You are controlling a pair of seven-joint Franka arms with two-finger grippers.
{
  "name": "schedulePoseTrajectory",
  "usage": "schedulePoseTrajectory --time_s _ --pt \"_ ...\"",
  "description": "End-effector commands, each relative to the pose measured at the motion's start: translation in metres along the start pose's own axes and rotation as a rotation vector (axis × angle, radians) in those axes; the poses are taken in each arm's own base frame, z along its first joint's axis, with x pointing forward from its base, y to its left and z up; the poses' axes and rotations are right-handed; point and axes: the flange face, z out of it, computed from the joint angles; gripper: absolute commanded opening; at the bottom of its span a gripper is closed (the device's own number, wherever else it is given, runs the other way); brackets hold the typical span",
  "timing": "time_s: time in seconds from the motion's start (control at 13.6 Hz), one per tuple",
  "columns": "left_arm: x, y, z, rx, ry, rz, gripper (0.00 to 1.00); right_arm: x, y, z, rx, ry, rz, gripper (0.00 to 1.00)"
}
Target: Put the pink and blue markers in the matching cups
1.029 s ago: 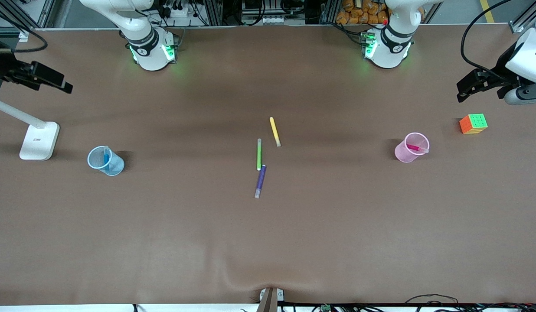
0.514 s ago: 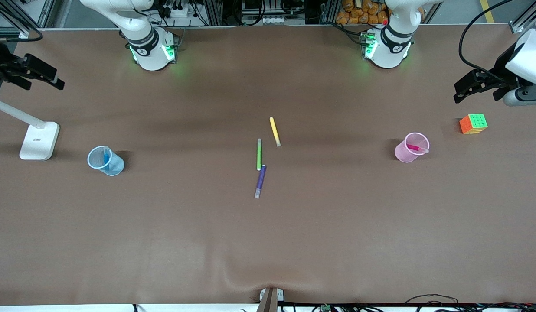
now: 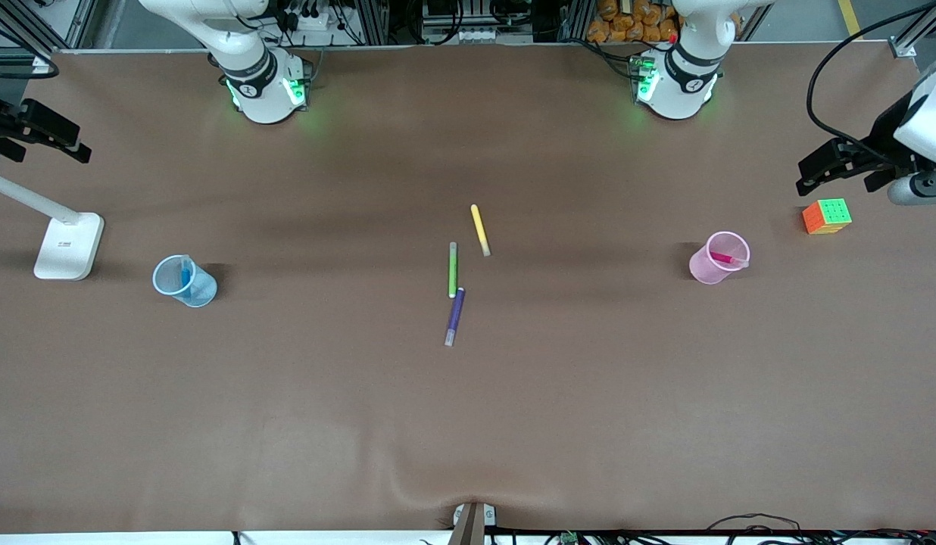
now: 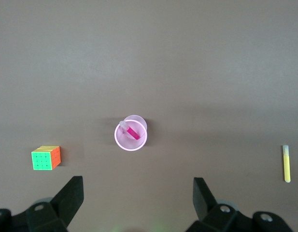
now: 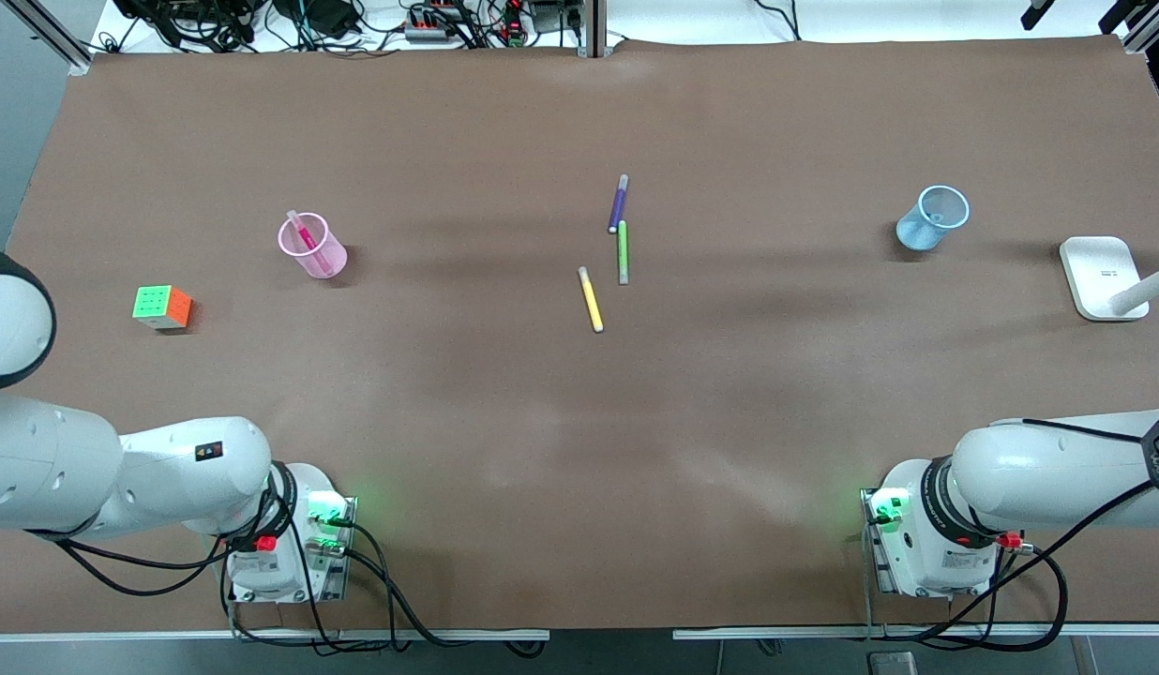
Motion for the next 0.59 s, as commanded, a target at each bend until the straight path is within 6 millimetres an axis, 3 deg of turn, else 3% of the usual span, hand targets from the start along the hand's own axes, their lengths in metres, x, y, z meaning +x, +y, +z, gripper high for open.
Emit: schedulePoseTrajectory --time_s 0.0,0.51 --pt "0.0039 0.0001 -0.0029 -0.015 -0.011 0.014 1.0 0.0008 0.0018 -0.0049 0.029 -0.008 -0.017 1.0" --pt "0.0078 -0.003 0.0015 -0.009 -0.018 0.01 1.0 -0.0023 0.0 -0.0011 0.069 -0.038 -0.009 1.0"
